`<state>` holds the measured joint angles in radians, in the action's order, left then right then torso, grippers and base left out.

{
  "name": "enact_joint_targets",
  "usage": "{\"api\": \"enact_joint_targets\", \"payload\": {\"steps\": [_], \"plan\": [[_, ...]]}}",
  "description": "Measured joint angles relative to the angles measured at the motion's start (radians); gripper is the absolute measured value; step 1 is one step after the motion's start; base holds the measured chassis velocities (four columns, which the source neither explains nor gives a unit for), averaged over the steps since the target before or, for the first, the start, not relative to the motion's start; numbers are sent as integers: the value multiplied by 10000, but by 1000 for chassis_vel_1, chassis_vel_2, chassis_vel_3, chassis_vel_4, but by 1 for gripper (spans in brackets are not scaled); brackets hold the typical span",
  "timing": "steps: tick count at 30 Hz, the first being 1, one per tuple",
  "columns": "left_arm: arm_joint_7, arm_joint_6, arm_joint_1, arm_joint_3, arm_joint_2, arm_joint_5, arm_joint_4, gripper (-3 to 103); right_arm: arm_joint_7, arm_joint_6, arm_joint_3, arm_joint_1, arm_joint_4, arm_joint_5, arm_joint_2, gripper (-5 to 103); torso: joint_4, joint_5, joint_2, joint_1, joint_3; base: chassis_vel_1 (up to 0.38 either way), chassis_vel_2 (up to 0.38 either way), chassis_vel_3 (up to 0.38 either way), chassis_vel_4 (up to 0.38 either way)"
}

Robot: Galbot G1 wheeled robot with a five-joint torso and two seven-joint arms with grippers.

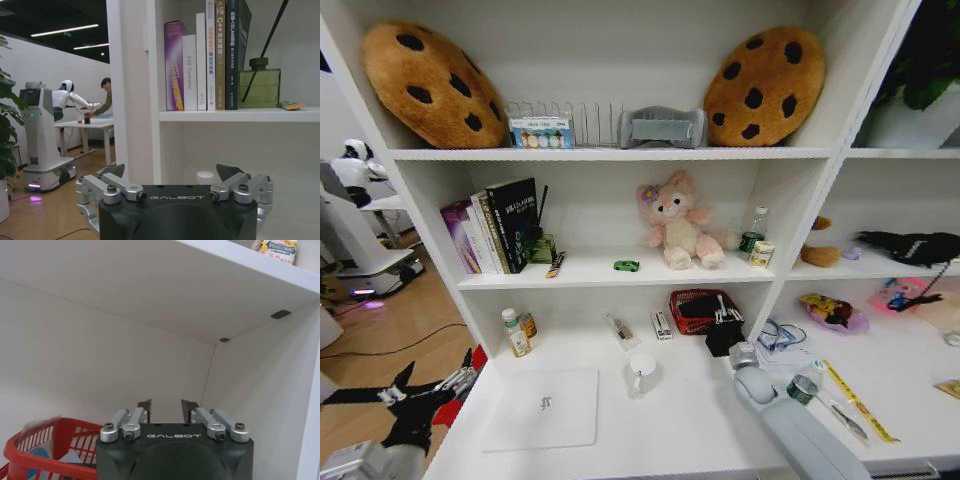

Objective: Organize the objects on the table.

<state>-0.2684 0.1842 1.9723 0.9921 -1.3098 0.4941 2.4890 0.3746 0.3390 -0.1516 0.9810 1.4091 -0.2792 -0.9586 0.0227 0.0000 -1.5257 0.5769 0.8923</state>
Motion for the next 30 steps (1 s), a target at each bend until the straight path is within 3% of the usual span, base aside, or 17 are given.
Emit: {"api": "enact_joint_targets", "payload": {"steps": [2, 3, 7, 9, 10, 12, 13, 14, 15, 17, 18, 20, 23, 24, 27, 29, 30], "plan": [[-1, 0, 0, 0, 0, 0, 0, 100, 0, -9, -35, 47, 53, 18, 24, 35, 0, 0, 0, 1, 0, 0, 0, 0, 0], [0, 0, 0, 0, 0, 0, 0, 100, 1, -21, -89, 100, 124, 50, 58, 46, 0, 0, 0, 0, 1, 0, 0, 0, 0], [0, 0, 0, 0, 0, 0, 0, 100, -54, -142, -257, 385, 600, 44, 208, 57, -1, 1, 0, 0, 0, 0, 0, 0, 0], [0, 0, 0, 0, -1, 0, 0, 100, -88, -204, -352, 598, 964, 29, 299, 57, -1, 1, 0, 1, 0, 0, 0, 0, 0], [0, 0, 0, 0, 0, -1, 0, 100, -89, -397, -545, 1018, 1691, 48, 438, 68, -1, 2, 0, 1, 0, 0, 0, 0, 0], [-2, 0, 0, 0, 0, 0, 0, 100, -74, -604, -777, 1469, 2475, 67, 577, 68, 0, 1, 0, 0, 0, 0, 0, 0, 0], [2, 0, 0, 0, 0, 0, 0, 100, -27, -784, -960, 1853, 3129, -4, 709, 79, -1, -1, 0, 0, 0, 0, 0, 0, 0], [1, 0, 0, 0, 0, 0, 0, 100, 82, -1178, -1247, 2475, 4025, -407, 889, 79, -2, -2, 0, 0, -1, 0, 0, 0, 0], [1, 0, 0, 0, 0, 0, 0, 100, 133, -1450, -1428, 2798, 4444, -753, 981, 90, 0, 0, 0, 0, -1, 0, 0, 0, 0], [0, 1, 0, 0, 0, -1, 0, 100, 191, -1940, -1797, 3318, 5053, -1371, 1115, 90, 1, 1, 0, 0, -1, 0, 0, 0, 0], [1, 1, 0, 0, 0, 0, 0, 100, 227, -2507, -2285, 3851, 5648, -2018, 1224, 98, 2, -3, 0, 0, -1, 0, 0, 0, 0], [3, 1, 0, 0, -1, 0, 0, 100, 234, -2997, -2741, 4303, 6061, -2511, 1324, 98, 1, -2, -1, -1, -2, 0, 0, 0, 0], [3, 0, 0, 0, 0, 0, 0, 100, -776, -3905, -4280, 5794, 6527, -3458, 1638, 100, 0, 1, 0, 0, -1, 0, 0, 0, 0], [3, 0, 0, 0, 0, 0, 0, 100, -776, -3905, -4280, 5794, 6527, -3458, 1638, 100, 0, 1, 0, 0, -1, 0, 0, 0, 0], [4, 1, 0, 0, -1, 0, 0, 100, -2057, -4270, -5342, 7117, 6498, -4184, 1762, 100, 2, 1, -1, 0, -1, 0, 0, 0, 0], [4, 1, 0, 0, 0, 0, 0, 100, -2350, -4304, -5501, 7321, 6415, -4277, 1762, 100, 2, 0, -1, -1, -2, 0, 0, 0, 0], [3, 0, 0, 0, 0, 0, -1, 100, -3045, -4301, -5740, 7608, 6141, -4356, 1732, 101, 2, 0, -1, -1, -2, 0, 0, 0, 0]]}}
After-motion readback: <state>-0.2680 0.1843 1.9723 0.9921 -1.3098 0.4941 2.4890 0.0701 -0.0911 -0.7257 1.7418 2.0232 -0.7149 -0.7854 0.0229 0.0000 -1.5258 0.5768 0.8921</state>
